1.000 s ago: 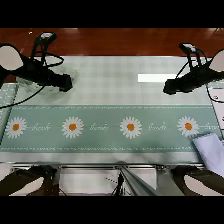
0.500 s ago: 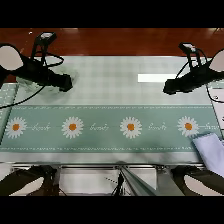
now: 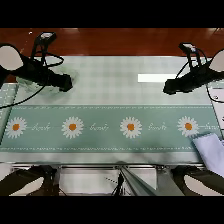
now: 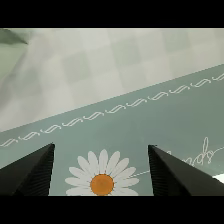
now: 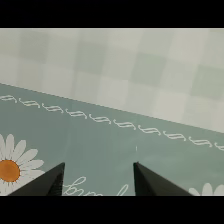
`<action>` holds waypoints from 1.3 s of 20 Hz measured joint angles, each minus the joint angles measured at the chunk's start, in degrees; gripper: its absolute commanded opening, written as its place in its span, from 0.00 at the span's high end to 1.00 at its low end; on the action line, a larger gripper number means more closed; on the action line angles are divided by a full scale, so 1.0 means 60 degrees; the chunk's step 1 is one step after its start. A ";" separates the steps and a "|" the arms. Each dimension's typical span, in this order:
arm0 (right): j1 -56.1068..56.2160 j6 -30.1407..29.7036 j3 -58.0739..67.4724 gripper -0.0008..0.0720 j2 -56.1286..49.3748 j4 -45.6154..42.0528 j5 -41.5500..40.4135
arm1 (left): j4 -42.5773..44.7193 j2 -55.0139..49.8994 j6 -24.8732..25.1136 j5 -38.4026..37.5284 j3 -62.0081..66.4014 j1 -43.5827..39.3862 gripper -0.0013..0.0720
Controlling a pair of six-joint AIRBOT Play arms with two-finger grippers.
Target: Fold the shirts.
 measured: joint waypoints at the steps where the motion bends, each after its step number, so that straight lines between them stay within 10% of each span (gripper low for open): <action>1: 0.0000 0.0000 0.0000 0.29 0.0000 0.0000 0.0000 | 0.0000 0.0000 0.0000 0.0029 0.0000 0.0000 0.05; 15: 0.0000 0.0069 0.0000 0.29 0.0000 0.0160 -0.0790 | 0.2062 -0.0459 -0.0324 0.3501 0.0178 0.1435 0.04; 26: 0.0000 0.0025 0.0000 0.29 0.0000 0.0171 -0.0576 | 0.1985 -0.3421 -0.1304 0.3253 0.0204 0.3646 0.02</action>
